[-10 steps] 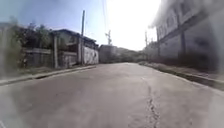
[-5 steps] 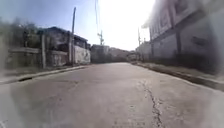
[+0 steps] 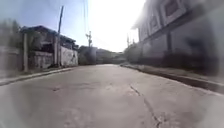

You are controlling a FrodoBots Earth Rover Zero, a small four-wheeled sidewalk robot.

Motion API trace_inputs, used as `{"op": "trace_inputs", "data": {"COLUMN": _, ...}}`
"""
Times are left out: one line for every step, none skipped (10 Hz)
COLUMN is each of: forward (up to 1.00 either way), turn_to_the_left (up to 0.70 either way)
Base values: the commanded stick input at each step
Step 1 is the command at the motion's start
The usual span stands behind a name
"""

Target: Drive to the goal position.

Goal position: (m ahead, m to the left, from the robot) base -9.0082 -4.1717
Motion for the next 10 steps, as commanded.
{"op": "trace_inputs", "data": {"forward": 1.00, "turn_to_the_left": -0.27}}
{"op": "trace_inputs", "data": {"forward": 1.00, "turn_to_the_left": -0.40}}
{"op": "trace_inputs", "data": {"forward": 1.00, "turn_to_the_left": -0.40}}
{"op": "trace_inputs", "data": {"forward": 1.00, "turn_to_the_left": -0.40}}
{"op": "trace_inputs", "data": {"forward": 1.00, "turn_to_the_left": -0.40}}
{"op": "trace_inputs", "data": {"forward": 1.00, "turn_to_the_left": -0.35}}
{"op": "trace_inputs", "data": {"forward": 1.00, "turn_to_the_left": -0.15}}
{"op": "trace_inputs", "data": {"forward": 1.00, "turn_to_the_left": -0.02}}
{"op": "trace_inputs", "data": {"forward": 1.00, "turn_to_the_left": -0.02}}
{"op": "trace_inputs", "data": {"forward": 1.00, "turn_to_the_left": -0.02}}
